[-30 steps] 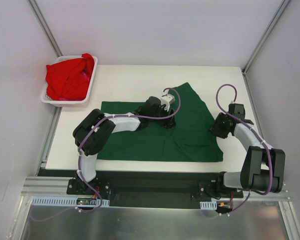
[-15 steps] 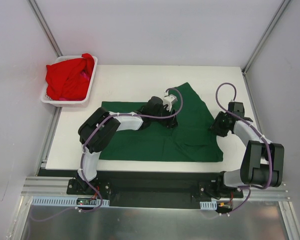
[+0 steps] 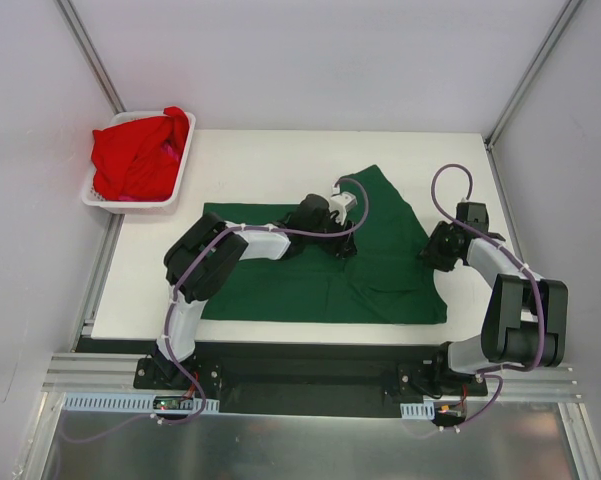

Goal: Fold and stack the t-shirts
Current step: Fold the tshirt

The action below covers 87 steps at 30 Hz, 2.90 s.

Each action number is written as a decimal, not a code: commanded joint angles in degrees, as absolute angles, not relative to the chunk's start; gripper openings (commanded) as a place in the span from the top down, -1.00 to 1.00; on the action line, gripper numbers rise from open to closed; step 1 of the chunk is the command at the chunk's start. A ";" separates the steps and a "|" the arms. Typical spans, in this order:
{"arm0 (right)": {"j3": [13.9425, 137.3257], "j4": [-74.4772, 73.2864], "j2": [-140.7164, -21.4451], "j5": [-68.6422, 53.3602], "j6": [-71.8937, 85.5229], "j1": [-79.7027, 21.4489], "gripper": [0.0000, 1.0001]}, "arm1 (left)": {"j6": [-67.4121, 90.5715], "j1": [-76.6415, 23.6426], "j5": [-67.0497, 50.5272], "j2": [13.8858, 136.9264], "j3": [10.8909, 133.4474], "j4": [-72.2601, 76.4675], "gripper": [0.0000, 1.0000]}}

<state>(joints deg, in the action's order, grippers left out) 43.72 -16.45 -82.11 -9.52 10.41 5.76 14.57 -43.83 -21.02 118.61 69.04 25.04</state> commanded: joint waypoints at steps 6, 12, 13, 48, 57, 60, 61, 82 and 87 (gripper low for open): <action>45.79 -15.03 -82.88 -10.90 10.99 6.15 0.27 | 15.56 -44.03 -23.20 119.27 71.98 27.25 -0.01; 46.05 -14.94 -83.41 -11.25 10.99 6.15 0.33 | 15.99 -44.21 -23.91 119.62 72.25 27.42 0.02; 45.97 -14.94 -83.32 -11.34 10.90 6.15 0.33 | 16.00 -44.21 -23.99 119.62 72.25 27.42 0.02; 46.32 -15.03 -84.29 -12.13 10.81 6.15 0.94 | 15.47 -45.26 -23.64 120.85 72.86 26.54 0.53; 46.58 -15.29 -83.94 -12.39 10.81 6.15 0.98 | 15.21 -45.26 -23.64 120.50 72.69 26.46 0.87; 46.84 -15.64 -83.24 -12.30 10.81 6.15 0.98 | 15.12 -45.26 -23.47 120.32 72.42 26.54 0.87; 46.93 -15.73 -83.15 -12.30 10.81 6.15 0.98 | 15.03 -45.26 -23.38 120.15 72.33 26.46 0.88; 49.75 -17.67 -81.83 -12.48 11.16 5.89 0.98 | 14.06 -45.09 -21.62 116.11 71.28 26.02 0.89; 49.75 -17.58 -82.00 -12.31 11.07 5.63 0.98 | 13.36 -45.18 -21.10 114.43 71.72 25.40 0.89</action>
<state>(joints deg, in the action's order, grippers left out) 47.68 -17.28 -83.72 -11.86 10.59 5.76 15.42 -45.01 -21.96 119.63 71.00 24.75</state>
